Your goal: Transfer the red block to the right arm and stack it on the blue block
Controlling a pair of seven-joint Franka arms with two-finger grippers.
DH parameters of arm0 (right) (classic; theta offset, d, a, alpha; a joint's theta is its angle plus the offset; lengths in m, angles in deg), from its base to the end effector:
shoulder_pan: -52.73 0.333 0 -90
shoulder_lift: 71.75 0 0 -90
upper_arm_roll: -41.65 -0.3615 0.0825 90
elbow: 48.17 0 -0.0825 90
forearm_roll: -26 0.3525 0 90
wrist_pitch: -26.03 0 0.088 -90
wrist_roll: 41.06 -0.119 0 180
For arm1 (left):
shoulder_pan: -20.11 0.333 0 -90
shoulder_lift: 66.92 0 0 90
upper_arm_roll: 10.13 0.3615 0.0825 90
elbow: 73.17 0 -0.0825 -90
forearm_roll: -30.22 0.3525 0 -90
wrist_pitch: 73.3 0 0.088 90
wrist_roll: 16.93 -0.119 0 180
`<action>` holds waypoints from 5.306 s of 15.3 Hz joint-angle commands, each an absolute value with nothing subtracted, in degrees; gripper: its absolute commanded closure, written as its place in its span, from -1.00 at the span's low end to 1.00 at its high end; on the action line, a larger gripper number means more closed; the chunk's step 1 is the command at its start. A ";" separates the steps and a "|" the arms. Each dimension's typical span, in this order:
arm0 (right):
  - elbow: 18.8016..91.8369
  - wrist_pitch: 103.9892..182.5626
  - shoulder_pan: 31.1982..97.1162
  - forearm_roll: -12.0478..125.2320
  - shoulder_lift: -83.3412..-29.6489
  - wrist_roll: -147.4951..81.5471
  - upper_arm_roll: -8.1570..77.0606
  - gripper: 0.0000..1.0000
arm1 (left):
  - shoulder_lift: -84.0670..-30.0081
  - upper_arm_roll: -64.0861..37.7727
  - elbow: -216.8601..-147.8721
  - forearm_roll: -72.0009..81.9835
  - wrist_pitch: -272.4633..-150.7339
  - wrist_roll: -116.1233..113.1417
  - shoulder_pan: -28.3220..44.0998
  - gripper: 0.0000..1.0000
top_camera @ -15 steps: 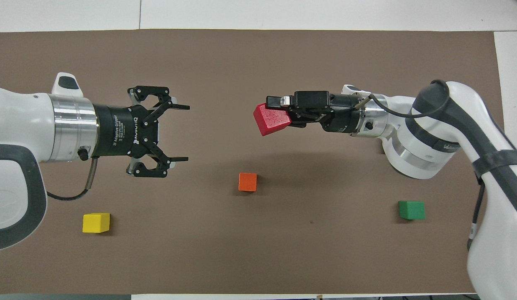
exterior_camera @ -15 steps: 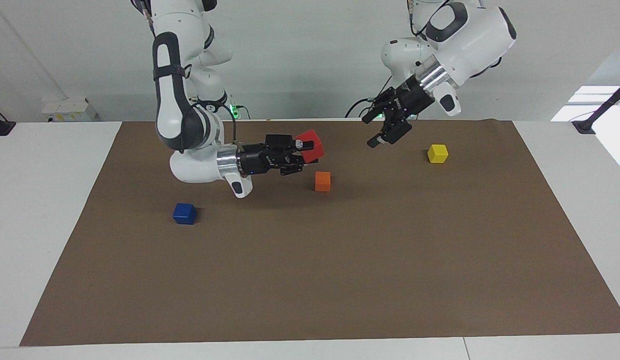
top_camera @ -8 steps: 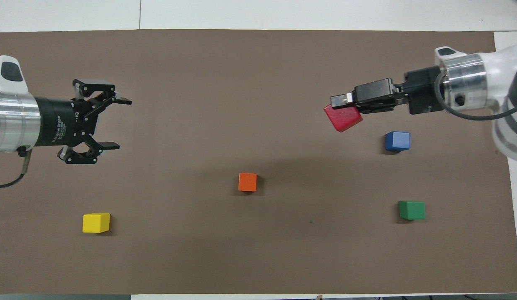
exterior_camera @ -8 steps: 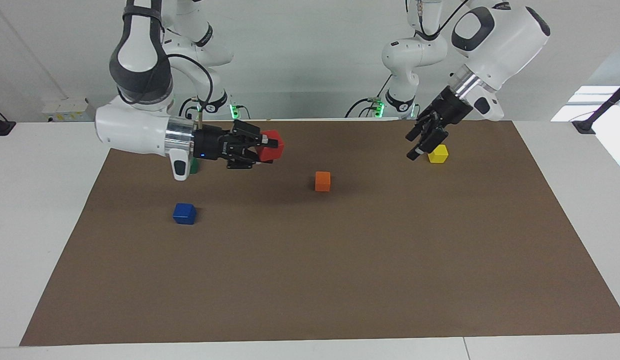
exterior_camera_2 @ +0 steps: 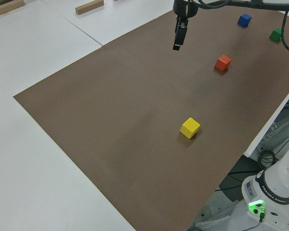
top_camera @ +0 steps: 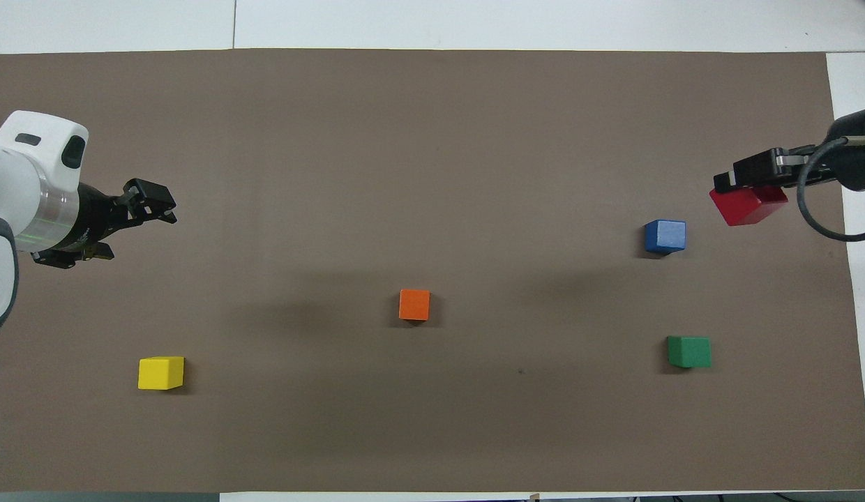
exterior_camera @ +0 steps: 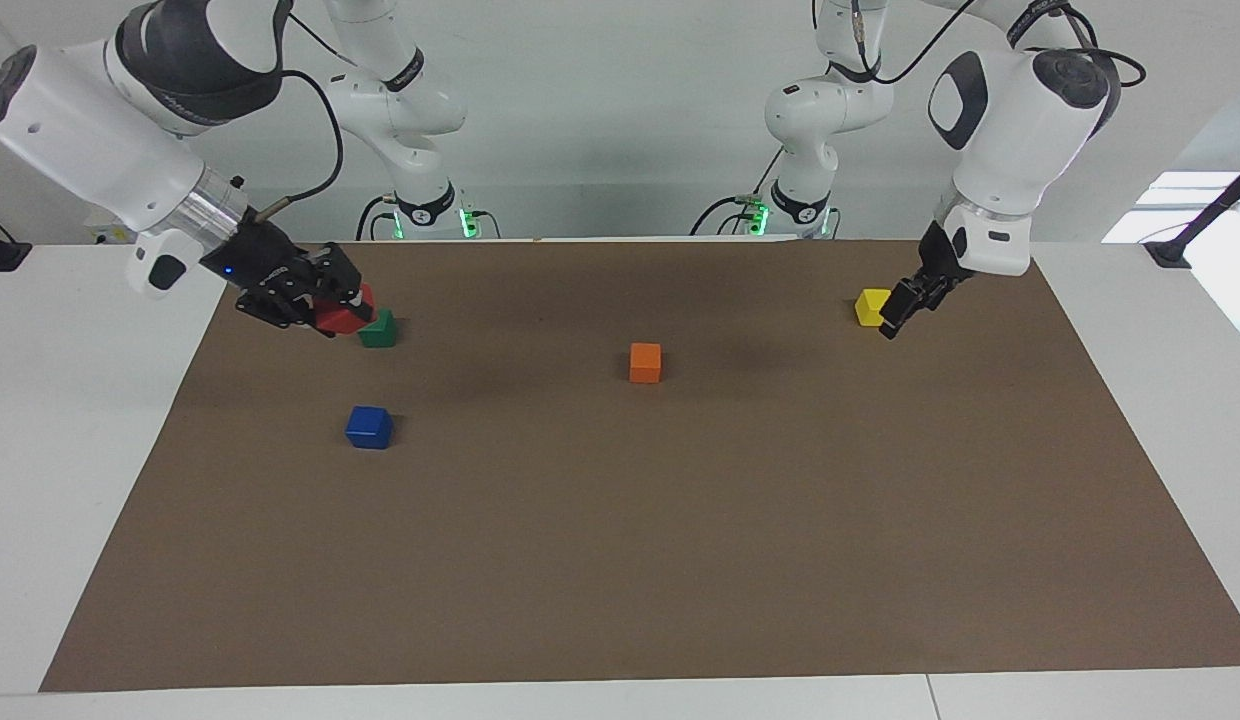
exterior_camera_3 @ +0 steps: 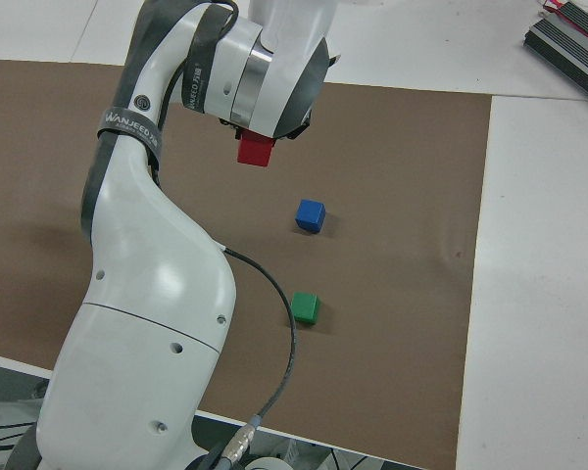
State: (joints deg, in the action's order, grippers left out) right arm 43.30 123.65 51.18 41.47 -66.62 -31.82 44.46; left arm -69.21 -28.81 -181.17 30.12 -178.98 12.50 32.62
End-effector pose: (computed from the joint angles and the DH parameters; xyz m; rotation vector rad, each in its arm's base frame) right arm 0.5653 -0.0133 0.6135 -2.8802 -0.0746 -0.0709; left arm 0.5148 -0.0586 0.5613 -3.0657 -0.6321 -0.0014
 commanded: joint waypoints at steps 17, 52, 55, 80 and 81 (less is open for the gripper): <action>76.10 172.27 53.70 26.35 -69.82 -41.67 43.85 1.00 | -61.48 -16.20 -167.49 32.33 -172.18 -2.08 21.78 -1.00; 85.07 180.28 53.96 26.44 -67.70 -47.65 43.85 -0.75 | -69.47 -15.67 -175.65 32.15 -167.35 -9.02 19.84 -1.00; 84.46 177.73 54.23 26.44 -67.79 -48.18 43.85 -1.00 | -69.47 -15.58 -175.65 31.62 -167.17 -8.76 19.75 -1.00; 45.52 120.70 53.17 27.50 -69.20 -39.30 43.94 -1.00 | -69.38 -16.11 -172.22 30.48 -168.14 -8.58 19.58 -1.00; 44.83 119.38 53.17 27.50 -69.29 -39.30 43.94 -1.00 | -69.38 -16.19 -172.22 30.57 -168.14 -8.58 20.01 -1.00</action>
